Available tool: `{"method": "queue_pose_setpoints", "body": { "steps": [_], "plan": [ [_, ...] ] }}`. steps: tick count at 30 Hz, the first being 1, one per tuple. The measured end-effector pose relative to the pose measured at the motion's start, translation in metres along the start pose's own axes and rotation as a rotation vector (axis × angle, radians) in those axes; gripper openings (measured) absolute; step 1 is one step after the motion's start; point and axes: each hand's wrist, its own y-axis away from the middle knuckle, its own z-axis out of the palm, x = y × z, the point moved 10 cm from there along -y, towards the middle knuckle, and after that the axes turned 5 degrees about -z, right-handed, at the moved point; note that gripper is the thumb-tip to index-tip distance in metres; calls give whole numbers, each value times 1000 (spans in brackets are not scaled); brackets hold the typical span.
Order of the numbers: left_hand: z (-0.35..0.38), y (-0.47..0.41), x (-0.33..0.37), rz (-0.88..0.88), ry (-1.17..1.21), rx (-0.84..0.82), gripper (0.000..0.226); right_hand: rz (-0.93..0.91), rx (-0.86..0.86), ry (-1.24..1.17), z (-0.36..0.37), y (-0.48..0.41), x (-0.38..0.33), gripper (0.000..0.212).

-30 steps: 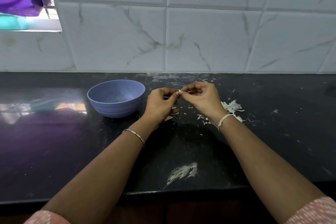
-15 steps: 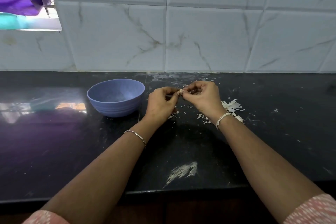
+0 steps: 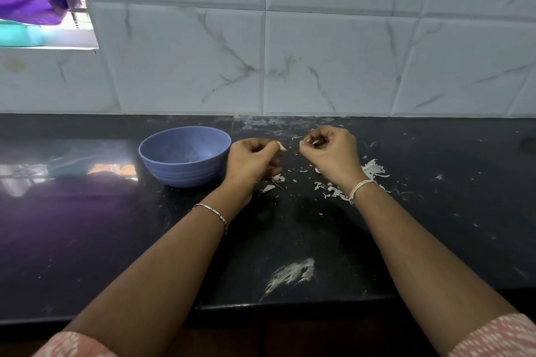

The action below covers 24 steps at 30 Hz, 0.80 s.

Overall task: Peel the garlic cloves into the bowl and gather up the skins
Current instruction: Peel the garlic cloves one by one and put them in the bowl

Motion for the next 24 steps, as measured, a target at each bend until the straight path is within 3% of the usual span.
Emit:
{"method": "queue_pose_setpoints", "body": {
  "steps": [4, 6, 8, 10, 14, 24],
  "plan": [
    [3, 1, -2, -42, 102, -48, 9, -59, -260, 293, 12, 1, 6, 15],
    [3, 1, -3, -61, 135, -56, 7, -64, -273, 322, 12, 2, 1, 12],
    [3, 1, -3, -70, 144, -64, 7, -73, -225, 323, 8, 2, -3, 27],
    [4, 2, -4, -73, 141, -74, 10, -75, -182, 246, 6, 2, -6, 35],
    [7, 2, -5, -75, 112, -89, 17, -21, -224, -98, 21, 7, -11, 17],
    [10, 4, -3, -38, 37, -136, 18, 71, -172, -156, 22, 7, 0, 8]
  ]
}}
